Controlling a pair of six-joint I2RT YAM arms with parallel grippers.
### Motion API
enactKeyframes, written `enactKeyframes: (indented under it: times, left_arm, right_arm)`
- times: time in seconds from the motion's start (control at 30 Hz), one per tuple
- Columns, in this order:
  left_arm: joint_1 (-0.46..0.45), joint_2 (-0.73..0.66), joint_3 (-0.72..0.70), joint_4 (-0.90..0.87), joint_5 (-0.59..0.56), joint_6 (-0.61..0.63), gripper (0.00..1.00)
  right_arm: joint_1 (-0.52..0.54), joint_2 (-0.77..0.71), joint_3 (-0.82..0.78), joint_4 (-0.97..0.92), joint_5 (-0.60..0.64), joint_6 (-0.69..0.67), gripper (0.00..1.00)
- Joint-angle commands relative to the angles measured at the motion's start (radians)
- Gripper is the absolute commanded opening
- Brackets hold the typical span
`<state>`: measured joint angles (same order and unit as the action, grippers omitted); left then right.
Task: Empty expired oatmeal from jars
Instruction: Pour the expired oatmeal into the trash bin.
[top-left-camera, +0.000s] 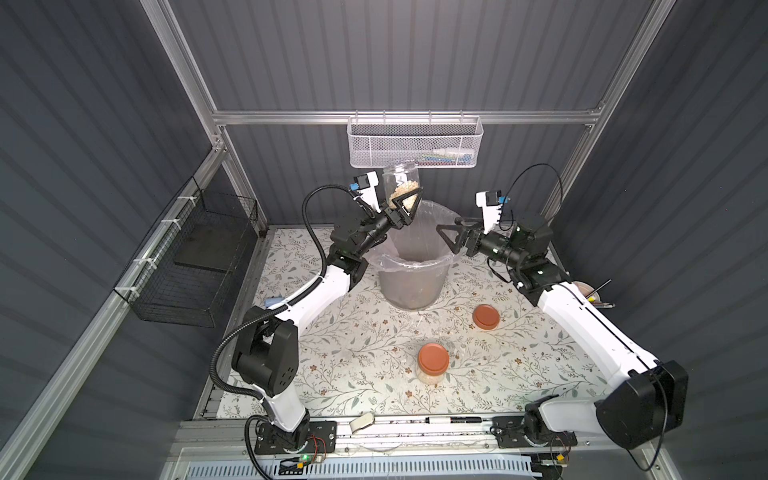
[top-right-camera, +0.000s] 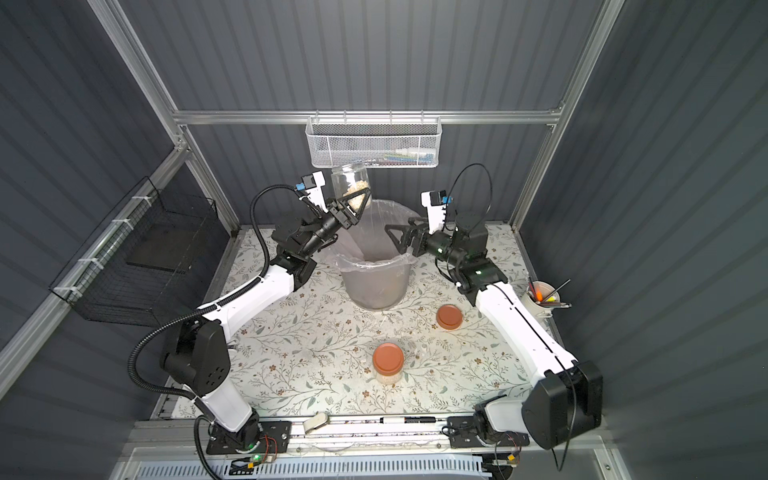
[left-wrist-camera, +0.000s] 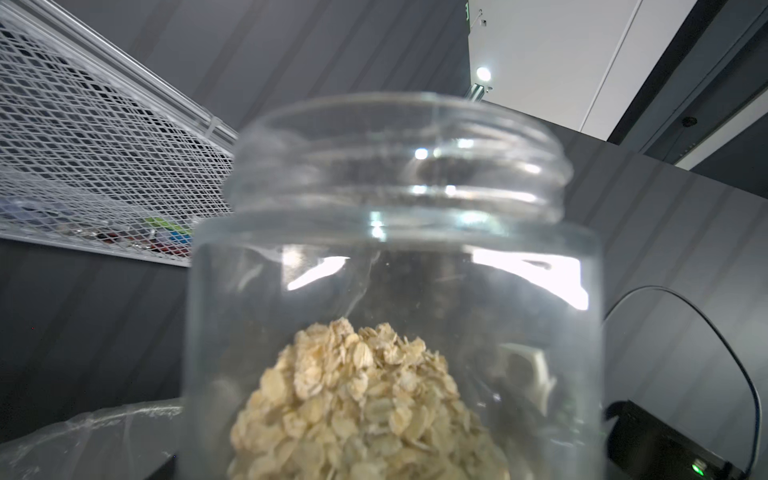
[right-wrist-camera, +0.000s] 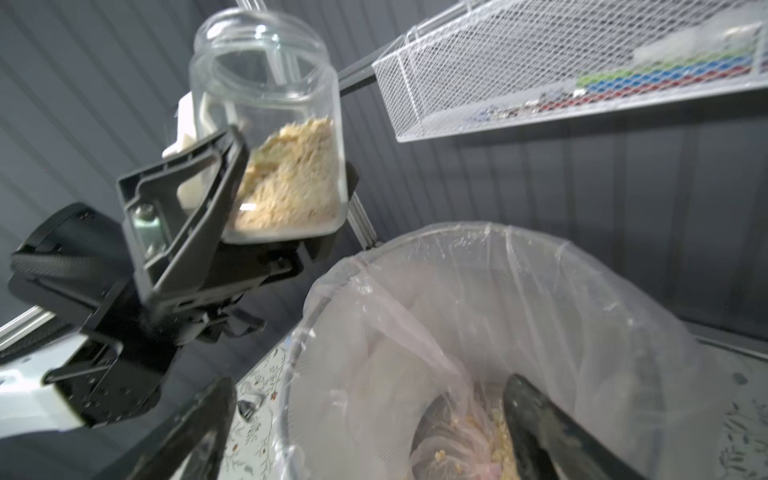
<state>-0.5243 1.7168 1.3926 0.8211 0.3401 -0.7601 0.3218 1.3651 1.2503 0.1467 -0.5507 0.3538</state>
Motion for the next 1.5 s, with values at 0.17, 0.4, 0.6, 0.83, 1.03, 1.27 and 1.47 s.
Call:
enactKeyframes:
  times: [0.17,0.4,0.6,0.83,1.03,1.27,1.47]
  left_arm:
    - [0.003,-0.106,-0.016,-0.087,0.170,0.185,0.03]
    - [0.003,-0.131,0.000,-0.160,0.248,0.252,0.00]
    - [0.004,-0.134,0.000,-0.140,0.286,0.241,0.00]
    - [0.002,-0.112,0.009,-0.101,0.342,0.194,0.00]
    - [0.001,-0.107,0.009,-0.078,0.353,0.179,0.00]
    - [0.001,-0.089,0.042,-0.050,0.372,0.155,0.02]
    - [0.001,-0.081,0.041,-0.050,0.386,0.156,0.09]
  right_arm:
    - [-0.006,0.086,0.402,-0.266,-0.088,-0.014,0.99]
    - [0.017,0.206,0.621,-0.529,-0.120,-0.130,0.99]
    - [0.035,0.219,0.592,-0.483,-0.163,-0.110,0.99]
    - [0.065,0.238,0.560,-0.399,-0.177,-0.073,0.99]
    - [0.086,0.268,0.554,-0.362,-0.201,-0.049,0.99]
    - [0.088,0.279,0.540,-0.307,-0.218,-0.008,0.87]
    - [0.089,0.280,0.538,-0.276,-0.227,0.014,0.65]
